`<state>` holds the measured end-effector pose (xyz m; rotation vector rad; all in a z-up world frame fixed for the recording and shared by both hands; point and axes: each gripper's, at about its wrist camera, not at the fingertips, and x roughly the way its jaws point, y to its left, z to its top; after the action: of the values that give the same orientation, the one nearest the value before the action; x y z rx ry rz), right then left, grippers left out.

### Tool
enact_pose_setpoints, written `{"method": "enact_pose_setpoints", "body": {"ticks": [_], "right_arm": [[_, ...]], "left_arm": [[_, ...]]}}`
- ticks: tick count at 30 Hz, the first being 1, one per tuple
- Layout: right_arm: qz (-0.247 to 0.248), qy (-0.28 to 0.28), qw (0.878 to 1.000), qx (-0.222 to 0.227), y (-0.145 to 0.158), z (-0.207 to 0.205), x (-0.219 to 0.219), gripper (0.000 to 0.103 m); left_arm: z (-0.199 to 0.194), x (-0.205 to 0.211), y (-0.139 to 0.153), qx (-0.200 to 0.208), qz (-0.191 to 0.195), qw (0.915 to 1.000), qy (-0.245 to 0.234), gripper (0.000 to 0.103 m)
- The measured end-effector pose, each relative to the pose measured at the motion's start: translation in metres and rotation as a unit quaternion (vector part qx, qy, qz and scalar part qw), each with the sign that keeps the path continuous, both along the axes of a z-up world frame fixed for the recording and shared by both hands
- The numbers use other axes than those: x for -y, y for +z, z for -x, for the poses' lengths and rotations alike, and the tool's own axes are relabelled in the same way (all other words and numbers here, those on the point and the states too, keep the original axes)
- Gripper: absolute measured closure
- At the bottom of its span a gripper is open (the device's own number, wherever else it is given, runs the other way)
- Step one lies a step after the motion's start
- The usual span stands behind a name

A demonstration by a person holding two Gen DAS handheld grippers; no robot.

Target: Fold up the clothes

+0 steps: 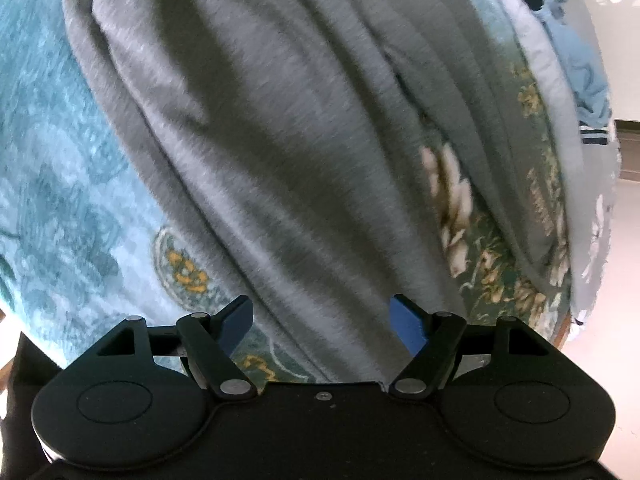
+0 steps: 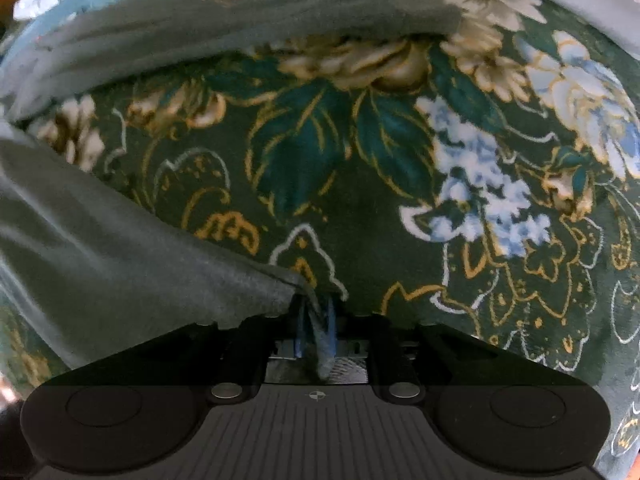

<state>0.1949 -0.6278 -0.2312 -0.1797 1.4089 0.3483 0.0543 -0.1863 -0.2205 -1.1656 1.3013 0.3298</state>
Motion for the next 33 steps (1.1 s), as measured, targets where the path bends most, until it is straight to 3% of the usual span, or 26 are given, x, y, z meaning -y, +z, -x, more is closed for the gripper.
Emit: {"method": "enact_pose_setpoints", "body": {"ticks": [2, 5, 7, 10, 16, 21, 25, 33], "right_arm": [[-0.021, -0.024, 0.999, 0.022, 0.015, 0.003, 0.004, 0.068], [-0.055, -0.089, 0.993, 0.060, 0.037, 0.011, 0.016, 0.062], [-0.080, -0.153, 0.982, 0.082, 0.046, 0.017, 0.025, 0.055], [-0.117, -0.257, 0.954, 0.102, 0.052, 0.036, 0.041, 0.032], [-0.146, -0.434, 0.885, 0.083, 0.039, 0.096, 0.046, 0.027], [-0.145, -0.534, 0.830, 0.077, 0.030, 0.143, 0.032, 0.023], [-0.137, -0.579, 0.801, 0.060, 0.017, 0.164, 0.021, 0.023], [-0.128, -0.645, 0.751, 0.065, 0.006, 0.187, 0.018, 0.022]], "left_arm": [[0.001, -0.007, 0.006, 0.016, -0.001, 0.9999, -0.001, 0.029], [0.003, -0.026, 0.018, 0.050, -0.012, 0.9986, 0.011, 0.029], [0.013, -0.042, 0.025, 0.068, -0.025, 0.9968, 0.031, 0.029], [0.024, -0.082, 0.032, 0.085, -0.051, 0.9929, 0.067, 0.023], [0.044, -0.152, 0.034, 0.057, -0.100, 0.9884, 0.099, 0.020], [0.062, -0.212, 0.022, 0.018, -0.137, 0.9796, 0.146, 0.020], [0.058, -0.242, 0.006, 0.007, -0.158, 0.9776, 0.138, 0.023], [0.034, -0.248, -0.020, 0.013, -0.162, 0.9802, 0.112, 0.045]]}}
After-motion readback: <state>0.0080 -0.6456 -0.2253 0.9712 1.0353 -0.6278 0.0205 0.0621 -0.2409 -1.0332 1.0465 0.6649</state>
